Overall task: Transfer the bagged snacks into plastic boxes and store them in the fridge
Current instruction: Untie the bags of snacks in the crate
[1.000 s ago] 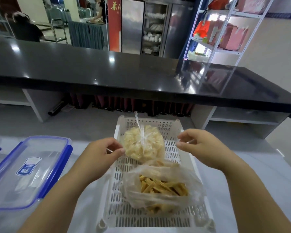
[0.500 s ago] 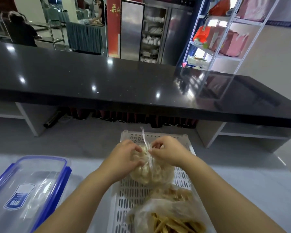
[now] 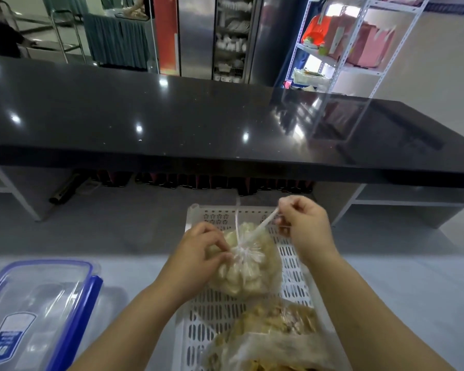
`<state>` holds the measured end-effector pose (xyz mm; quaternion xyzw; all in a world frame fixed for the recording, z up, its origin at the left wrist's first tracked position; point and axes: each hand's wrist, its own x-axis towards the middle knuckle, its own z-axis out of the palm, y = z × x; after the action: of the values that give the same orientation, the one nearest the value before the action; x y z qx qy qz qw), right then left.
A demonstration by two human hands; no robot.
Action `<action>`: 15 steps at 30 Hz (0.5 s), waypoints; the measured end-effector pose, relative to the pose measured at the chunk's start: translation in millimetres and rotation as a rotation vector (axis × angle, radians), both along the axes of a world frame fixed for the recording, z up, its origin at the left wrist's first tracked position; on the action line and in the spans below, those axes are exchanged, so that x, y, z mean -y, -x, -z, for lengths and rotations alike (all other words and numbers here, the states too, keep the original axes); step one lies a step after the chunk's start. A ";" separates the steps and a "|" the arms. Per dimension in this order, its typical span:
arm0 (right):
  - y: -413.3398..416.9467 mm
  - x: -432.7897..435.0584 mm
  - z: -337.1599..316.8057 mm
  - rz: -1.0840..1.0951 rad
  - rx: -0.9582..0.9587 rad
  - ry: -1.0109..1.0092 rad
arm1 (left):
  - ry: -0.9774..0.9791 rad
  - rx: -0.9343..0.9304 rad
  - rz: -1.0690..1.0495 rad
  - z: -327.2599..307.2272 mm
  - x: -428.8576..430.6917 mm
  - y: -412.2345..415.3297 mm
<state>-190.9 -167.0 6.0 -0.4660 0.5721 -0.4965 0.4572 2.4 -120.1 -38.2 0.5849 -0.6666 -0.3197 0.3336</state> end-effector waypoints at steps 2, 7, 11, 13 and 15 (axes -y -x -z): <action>4.1 0.4 -9.3 0.062 0.072 0.047 | -0.007 -0.014 0.001 -1.6 -0.6 -0.3; 9.3 -7.8 -19.2 -0.179 0.213 0.039 | -0.007 0.007 0.008 -5.6 -3.6 -0.2; 17.1 -15.2 -9.1 -0.130 -0.048 0.013 | 0.006 0.082 0.038 -10.2 -6.1 7.3; 18.4 -18.5 -1.4 -0.187 -0.244 0.008 | 0.008 0.088 0.008 -10.6 -4.5 10.5; 14.6 -23.9 2.5 -0.306 -0.368 -0.030 | 0.013 0.072 -0.025 -9.5 -2.7 11.0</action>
<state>-205.5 -143.0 3.6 -0.6228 0.5759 -0.3196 0.4222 -8.6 -117.4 -28.7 0.6021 -0.6729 -0.2899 0.3172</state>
